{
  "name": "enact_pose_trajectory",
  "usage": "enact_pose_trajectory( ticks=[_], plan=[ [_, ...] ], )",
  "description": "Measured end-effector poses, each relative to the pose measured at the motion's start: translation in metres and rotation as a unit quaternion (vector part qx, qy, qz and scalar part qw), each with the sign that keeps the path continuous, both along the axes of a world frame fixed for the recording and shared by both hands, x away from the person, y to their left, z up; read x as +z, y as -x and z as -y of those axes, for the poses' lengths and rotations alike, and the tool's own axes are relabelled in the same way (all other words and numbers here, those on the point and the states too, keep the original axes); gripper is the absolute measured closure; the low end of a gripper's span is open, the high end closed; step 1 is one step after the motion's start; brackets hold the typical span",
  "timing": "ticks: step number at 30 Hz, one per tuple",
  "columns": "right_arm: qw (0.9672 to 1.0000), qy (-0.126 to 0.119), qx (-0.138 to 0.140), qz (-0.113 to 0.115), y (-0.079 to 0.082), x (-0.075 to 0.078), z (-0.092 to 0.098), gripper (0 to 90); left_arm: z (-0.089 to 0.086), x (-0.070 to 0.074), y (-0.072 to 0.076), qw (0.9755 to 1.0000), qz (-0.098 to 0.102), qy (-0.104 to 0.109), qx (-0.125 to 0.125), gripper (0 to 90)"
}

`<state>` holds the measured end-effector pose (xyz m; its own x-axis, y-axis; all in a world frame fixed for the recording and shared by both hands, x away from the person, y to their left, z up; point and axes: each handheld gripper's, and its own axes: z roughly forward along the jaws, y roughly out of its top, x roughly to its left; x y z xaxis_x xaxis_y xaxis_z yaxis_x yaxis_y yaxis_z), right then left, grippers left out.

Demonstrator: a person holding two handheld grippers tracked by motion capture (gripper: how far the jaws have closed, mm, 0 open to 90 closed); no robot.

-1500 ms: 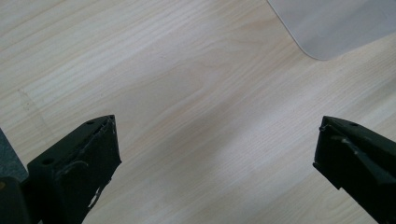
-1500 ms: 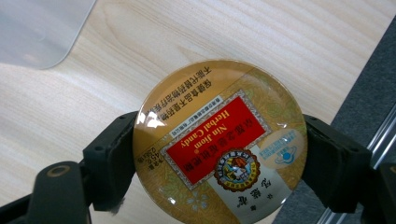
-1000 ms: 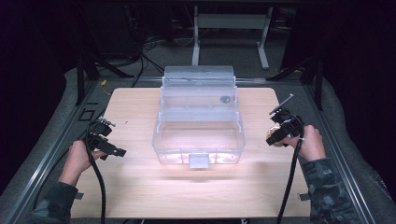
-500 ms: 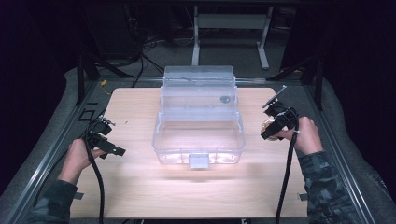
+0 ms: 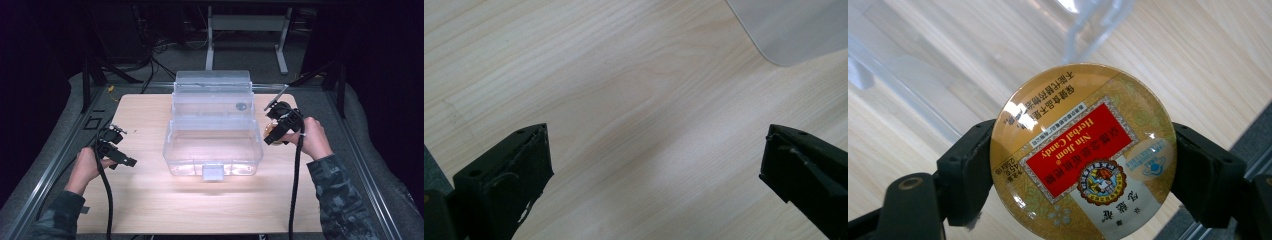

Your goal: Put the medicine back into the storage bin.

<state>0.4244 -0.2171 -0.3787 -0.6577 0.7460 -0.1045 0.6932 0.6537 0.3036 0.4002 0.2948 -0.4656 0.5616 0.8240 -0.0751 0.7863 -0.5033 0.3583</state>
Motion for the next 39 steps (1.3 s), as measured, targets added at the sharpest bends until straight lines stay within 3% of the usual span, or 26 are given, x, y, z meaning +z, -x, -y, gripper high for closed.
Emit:
enact_pose_trajectory(
  ticks=[4,5,6,7,8,9,10,11,12,13,21,24,27,34,39],
  plan=[
    [0.9992,-0.031,0.023,-0.011,-0.002,-0.003,-0.016,19.9,-0.001,-0.001,-0.001,1.0,-0.003,0.001,0.0,0.2],
    [0.9997,-0.005,0.023,-0.002,-0.002,-0.003,-0.021,19.9,-0.001,-0.001,-0.001,1.0,-0.003,0.001,0.0,0.2],
    [0.9988,-0.033,0.034,-0.013,-0.004,-0.006,-0.024,19.9,-0.001,-0.001,-0.001,1.0,-0.003,0.002,0.001,0.1],
    [0.9995,0.006,0.03,-0.009,-0.003,-0.005,-0.03,19.9,-0.001,-0.001,-0.002,1.0,-0.003,0.001,0.001,0.1],
    [0.9991,-0.014,0.037,-0.014,-0.004,-0.009,-0.033,19.9,0.0,-0.001,-0.002,1.0,-0.002,0.002,0.0,0.2],
    [0.997,-0.054,0.051,-0.024,-0.006,-0.014,-0.035,19.9,0.0,-0.001,-0.002,1.0,-0.002,0.002,0.0,0.2],
    [0.997,-0.054,0.051,-0.024,-0.006,-0.014,-0.035,19.9,0.0,-0.001,-0.002,1.0,-0.002,0.002,0.0,0.2],
    [0.9989,0.005,0.044,-0.017,-0.005,-0.014,-0.044,19.9,0.0,-0.002,-0.002,1.0,-0.001,0.003,-0.001,0.1],
    [0.9989,0.005,0.044,-0.017,-0.005,-0.014,-0.044,19.9,0.0,-0.002,-0.002,1.0,-0.002,0.003,-0.001,0.1],
    [0.9985,-0.011,0.049,-0.022,-0.006,-0.019,-0.047,19.9,0.001,-0.003,-0.001,1.0,-0.002,0.003,-0.001,0.2],
    [0.9971,-0.01,0.059,-0.047,-0.01,-0.043,-0.062,19.8,-0.002,-0.008,-0.001,0.9999,-0.006,0.011,-0.001,0.2],
    [0.9966,-0.025,0.058,-0.053,-0.012,-0.051,-0.065,19.9,-0.002,-0.01,-0.002,0.9999,-0.009,0.014,-0.001,0.1],
    [0.9963,-0.024,0.057,-0.06,-0.014,-0.057,-0.066,19.8,0.002,-0.015,-0.002,0.9998,-0.016,0.011,-0.006,0.1],
    [0.9961,-0.018,0.049,-0.071,-0.013,-0.066,-0.063,19.8,0.003,-0.017,-0.003,0.9995,-0.021,0.018,-0.014,0.1],
    [0.9958,-0.028,0.047,-0.073,-0.013,-0.068,-0.062,19.8,0.003,-0.016,-0.002,0.9997,-0.016,0.015,-0.014,0.1]
  ],
)
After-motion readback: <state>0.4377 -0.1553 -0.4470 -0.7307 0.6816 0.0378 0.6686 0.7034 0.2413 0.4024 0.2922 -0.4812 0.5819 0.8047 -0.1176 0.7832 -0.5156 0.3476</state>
